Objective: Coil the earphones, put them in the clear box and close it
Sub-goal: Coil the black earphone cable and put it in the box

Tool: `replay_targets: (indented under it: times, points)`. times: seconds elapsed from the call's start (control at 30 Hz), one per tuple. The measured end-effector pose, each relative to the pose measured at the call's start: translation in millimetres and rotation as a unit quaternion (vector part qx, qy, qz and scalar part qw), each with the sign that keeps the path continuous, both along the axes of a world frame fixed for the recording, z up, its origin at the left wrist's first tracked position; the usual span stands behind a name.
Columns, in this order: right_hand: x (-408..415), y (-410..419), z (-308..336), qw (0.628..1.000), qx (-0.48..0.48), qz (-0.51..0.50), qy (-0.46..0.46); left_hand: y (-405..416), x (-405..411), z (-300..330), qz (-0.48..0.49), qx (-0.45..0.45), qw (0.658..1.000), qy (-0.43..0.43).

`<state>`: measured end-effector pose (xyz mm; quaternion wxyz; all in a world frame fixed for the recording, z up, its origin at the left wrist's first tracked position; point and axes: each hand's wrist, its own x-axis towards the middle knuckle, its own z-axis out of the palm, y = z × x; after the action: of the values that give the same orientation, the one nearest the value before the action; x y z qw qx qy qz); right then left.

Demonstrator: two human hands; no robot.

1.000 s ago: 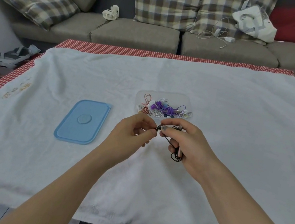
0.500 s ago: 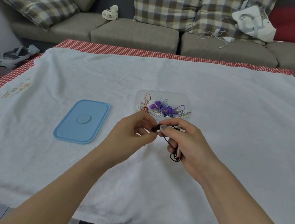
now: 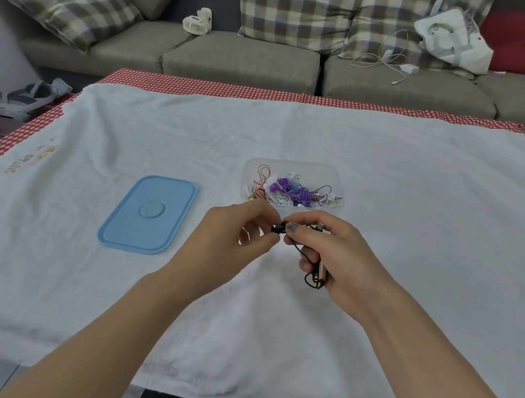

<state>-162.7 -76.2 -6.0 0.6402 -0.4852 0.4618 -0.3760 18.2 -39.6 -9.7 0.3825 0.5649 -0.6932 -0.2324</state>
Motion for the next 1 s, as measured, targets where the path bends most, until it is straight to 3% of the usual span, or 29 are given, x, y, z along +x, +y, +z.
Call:
replay_targets:
  times: [0.23, 0.67, 1.0]
  points:
    - [-7, -2, 4, 0.997, 0.056, 0.043, -0.026, 1, 1, 6, -0.038, -0.041, 0.998, -0.021]
    - [-23, -2, 14, 0.972, 0.172, 0.127, -0.100, 3, -5, 11, -0.077, 0.008, 0.993, 0.089]
    - [-22, 0, 16, 0.971, 0.175, 0.100, -0.128, 4, -10, 11, -0.072, 0.009, 0.991, 0.110]
